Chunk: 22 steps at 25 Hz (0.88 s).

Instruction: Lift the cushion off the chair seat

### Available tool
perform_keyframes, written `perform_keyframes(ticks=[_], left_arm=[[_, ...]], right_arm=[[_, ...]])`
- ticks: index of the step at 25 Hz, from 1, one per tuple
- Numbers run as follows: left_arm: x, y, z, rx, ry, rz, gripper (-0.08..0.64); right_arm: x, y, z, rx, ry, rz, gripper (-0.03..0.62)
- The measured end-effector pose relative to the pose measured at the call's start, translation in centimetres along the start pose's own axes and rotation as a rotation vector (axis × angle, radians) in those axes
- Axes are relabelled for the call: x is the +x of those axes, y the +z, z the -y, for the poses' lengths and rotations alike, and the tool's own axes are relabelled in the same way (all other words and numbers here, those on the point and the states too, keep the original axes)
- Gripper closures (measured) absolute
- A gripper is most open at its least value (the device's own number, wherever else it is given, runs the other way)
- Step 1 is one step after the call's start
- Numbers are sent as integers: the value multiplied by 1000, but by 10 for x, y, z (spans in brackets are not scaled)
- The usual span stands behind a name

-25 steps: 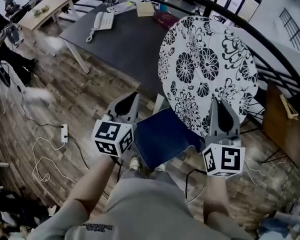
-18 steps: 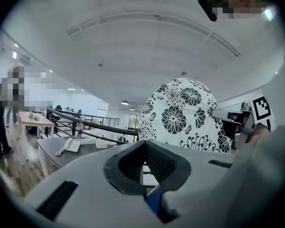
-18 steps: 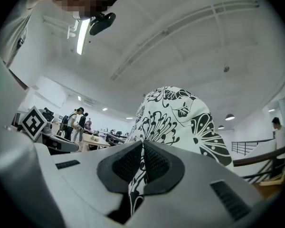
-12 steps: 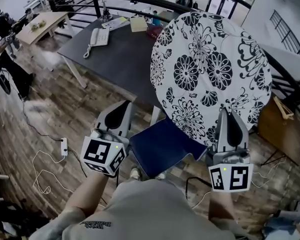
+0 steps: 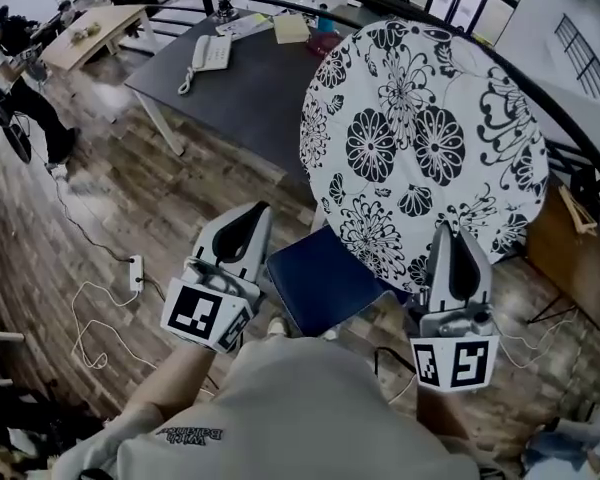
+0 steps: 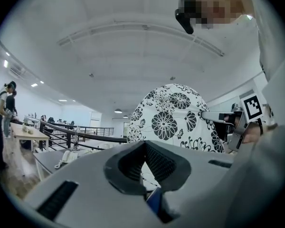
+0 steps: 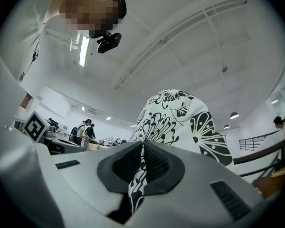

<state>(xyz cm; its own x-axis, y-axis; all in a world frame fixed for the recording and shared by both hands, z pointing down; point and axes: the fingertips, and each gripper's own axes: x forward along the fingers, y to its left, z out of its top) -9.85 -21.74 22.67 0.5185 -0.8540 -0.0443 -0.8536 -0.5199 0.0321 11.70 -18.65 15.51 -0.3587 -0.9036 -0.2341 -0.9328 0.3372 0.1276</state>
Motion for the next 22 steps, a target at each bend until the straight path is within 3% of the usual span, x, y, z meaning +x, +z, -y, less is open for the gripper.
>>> perform_keyframes(ticks=[5, 22], left_arm=[[20, 2, 3, 1, -7, -6, 555], [26, 16, 22, -12, -15, -27, 555]], right_arm=[[11, -17, 7, 56, 29, -42, 590], [12, -16, 9, 88, 67, -50, 589]])
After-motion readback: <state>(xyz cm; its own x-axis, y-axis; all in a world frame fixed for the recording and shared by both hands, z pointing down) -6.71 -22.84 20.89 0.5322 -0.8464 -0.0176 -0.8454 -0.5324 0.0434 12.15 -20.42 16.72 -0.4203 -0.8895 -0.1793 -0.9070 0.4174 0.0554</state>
